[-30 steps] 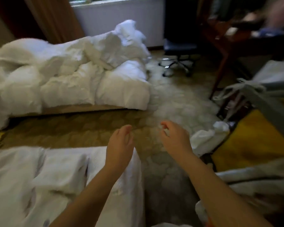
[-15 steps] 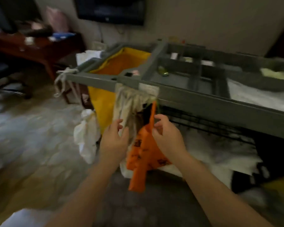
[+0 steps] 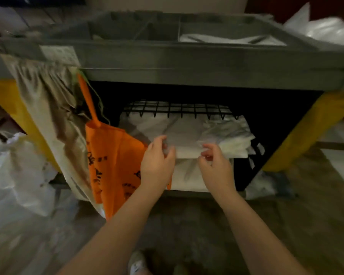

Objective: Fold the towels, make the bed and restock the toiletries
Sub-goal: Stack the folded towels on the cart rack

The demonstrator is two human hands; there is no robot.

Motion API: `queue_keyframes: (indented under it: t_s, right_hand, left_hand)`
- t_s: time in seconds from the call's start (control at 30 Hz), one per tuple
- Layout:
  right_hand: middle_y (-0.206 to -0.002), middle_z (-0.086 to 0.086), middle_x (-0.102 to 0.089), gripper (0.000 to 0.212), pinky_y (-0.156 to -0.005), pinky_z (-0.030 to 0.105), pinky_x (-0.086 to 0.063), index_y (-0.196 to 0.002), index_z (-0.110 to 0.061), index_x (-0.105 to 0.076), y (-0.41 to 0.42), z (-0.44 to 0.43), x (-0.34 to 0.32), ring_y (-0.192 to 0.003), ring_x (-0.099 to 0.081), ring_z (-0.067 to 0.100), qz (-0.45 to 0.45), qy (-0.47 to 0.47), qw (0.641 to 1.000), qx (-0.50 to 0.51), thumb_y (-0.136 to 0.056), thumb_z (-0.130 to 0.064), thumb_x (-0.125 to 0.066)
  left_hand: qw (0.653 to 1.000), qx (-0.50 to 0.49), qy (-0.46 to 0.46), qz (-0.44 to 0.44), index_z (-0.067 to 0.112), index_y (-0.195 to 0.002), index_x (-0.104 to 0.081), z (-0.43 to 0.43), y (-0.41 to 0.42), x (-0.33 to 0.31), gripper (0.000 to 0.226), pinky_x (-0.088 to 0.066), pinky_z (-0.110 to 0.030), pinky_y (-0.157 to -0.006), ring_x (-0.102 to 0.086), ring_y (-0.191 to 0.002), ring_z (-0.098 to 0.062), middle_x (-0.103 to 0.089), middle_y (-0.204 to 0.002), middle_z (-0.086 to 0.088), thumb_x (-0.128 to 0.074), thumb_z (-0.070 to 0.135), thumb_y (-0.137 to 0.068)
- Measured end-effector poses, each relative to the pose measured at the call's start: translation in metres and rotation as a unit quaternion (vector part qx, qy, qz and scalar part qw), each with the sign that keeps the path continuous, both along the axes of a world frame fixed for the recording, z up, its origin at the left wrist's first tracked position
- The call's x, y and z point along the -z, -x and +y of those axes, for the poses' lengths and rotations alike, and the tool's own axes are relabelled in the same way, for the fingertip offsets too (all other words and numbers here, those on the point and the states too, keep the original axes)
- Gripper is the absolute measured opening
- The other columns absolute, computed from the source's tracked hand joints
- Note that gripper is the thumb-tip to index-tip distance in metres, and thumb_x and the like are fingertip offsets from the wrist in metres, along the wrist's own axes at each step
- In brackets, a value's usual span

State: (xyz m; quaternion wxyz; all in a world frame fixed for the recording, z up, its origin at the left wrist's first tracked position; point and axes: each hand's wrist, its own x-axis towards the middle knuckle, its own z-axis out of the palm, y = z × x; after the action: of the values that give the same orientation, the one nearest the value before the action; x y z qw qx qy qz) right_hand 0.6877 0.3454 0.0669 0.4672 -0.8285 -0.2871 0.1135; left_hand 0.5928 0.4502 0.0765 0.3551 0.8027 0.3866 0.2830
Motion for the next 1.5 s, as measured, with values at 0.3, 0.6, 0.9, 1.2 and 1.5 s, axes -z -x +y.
queue_keyframes:
  t_s: [0.3,0.6,0.9,1.2,1.5]
  right_hand:
    - [-0.128,0.003,-0.053,0.052,-0.075,0.025,-0.040,-0.144,-0.028,-0.031,-0.056,0.099,0.043,-0.107,-0.053,0.020,0.108,-0.018,0.994,-0.004,-0.096,-0.022,-0.051]
    - [-0.119,-0.002,-0.051,0.050,-0.097,0.030,-0.041,-0.143,-0.021,-0.033,-0.087,0.154,0.046,-0.118,-0.050,0.019,0.164,-0.103,0.981,-0.015,-0.096,-0.013,-0.048]
    - [-0.103,0.000,-0.062,0.020,-0.061,0.011,-0.044,-0.114,-0.016,-0.052,-0.020,0.106,0.043,-0.083,-0.059,0.005,0.216,-0.154,0.964,-0.002,-0.095,-0.009,-0.051]
    - [-0.101,-0.006,-0.054,0.019,-0.077,0.026,-0.045,-0.110,-0.024,-0.047,0.009,0.046,0.037,-0.090,-0.054,0.010,0.233,-0.250,0.923,0.175,-0.095,-0.034,-0.053]
    - [-0.102,-0.008,-0.052,0.037,-0.100,0.039,-0.044,-0.127,-0.017,-0.051,0.001,0.054,0.017,-0.105,-0.051,0.015,0.264,-0.166,0.942,0.124,-0.098,-0.039,-0.046]
  left_hand:
    - [0.975,-0.007,0.196,-0.106,0.027,-0.149,-0.011,0.060,-0.071,0.045,0.077,-0.044,-0.029,-0.087,-0.051,-0.111,-0.017,-0.045,-0.122,0.003,-0.062,0.027,-0.090]
    - [0.937,0.057,0.306,-0.161,0.029,-0.145,-0.021,0.109,-0.116,0.056,0.063,-0.042,-0.033,-0.098,-0.050,-0.117,-0.017,-0.048,-0.127,-0.001,-0.056,0.020,-0.094]
    - [0.911,0.072,0.345,-0.213,0.019,-0.103,-0.053,0.059,-0.052,0.057,0.018,-0.050,-0.048,-0.095,-0.061,-0.106,-0.027,-0.064,-0.107,-0.009,-0.062,0.025,-0.088]
    - [0.920,-0.045,0.336,-0.196,0.017,-0.120,-0.054,0.035,-0.011,0.043,0.037,-0.049,-0.032,-0.090,-0.058,-0.095,-0.008,-0.060,-0.101,0.007,-0.051,0.042,-0.093]
    - [0.925,-0.046,0.321,-0.199,0.020,-0.123,-0.051,0.048,0.008,0.038,0.033,-0.050,-0.032,-0.084,-0.057,-0.101,-0.010,-0.058,-0.112,0.004,-0.051,0.036,-0.094]
